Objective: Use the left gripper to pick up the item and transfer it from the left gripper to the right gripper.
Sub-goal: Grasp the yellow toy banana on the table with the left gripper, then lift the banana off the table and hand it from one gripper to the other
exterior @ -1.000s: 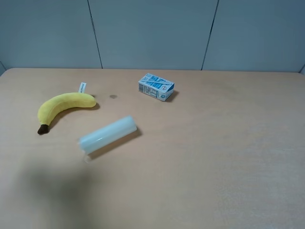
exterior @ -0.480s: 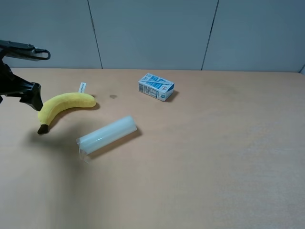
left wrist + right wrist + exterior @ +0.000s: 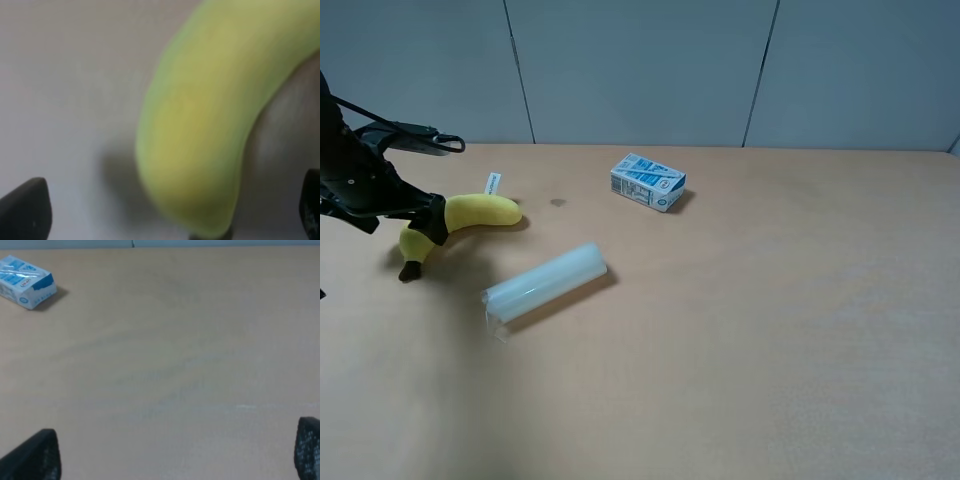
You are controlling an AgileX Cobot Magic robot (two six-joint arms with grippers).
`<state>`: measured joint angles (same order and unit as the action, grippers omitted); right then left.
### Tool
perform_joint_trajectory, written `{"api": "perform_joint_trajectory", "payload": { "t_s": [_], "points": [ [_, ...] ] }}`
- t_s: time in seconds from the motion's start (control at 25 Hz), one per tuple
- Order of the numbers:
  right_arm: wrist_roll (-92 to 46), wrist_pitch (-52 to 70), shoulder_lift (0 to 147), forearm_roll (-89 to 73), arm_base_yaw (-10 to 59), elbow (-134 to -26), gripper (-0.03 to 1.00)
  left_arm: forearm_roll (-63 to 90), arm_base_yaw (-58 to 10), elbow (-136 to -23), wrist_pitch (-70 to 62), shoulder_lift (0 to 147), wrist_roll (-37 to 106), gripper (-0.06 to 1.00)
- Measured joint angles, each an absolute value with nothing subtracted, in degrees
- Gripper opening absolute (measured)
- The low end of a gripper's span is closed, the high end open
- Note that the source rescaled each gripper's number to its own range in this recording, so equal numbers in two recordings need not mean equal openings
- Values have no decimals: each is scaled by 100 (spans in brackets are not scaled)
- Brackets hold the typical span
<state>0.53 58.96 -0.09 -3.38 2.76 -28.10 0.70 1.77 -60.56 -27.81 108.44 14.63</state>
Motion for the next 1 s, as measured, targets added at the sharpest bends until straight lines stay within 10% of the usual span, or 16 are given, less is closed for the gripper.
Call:
{"api": "perform_joint_trajectory", "payload": {
  "t_s": [0.36, 0.72, 1.0],
  "points": [
    [53, 5896, -9, -338, 276, -2810, 100, 200, 177, -6132, -2797, 11239, 1636, 93],
    [53, 5896, -9, -338, 276, -2810, 100, 200, 177, -6132, -2798, 11239, 1690, 1],
    [53, 5896, -9, -338, 276, -2810, 100, 204, 177, -6386, -3185, 11170, 1697, 0]
  ]
}}
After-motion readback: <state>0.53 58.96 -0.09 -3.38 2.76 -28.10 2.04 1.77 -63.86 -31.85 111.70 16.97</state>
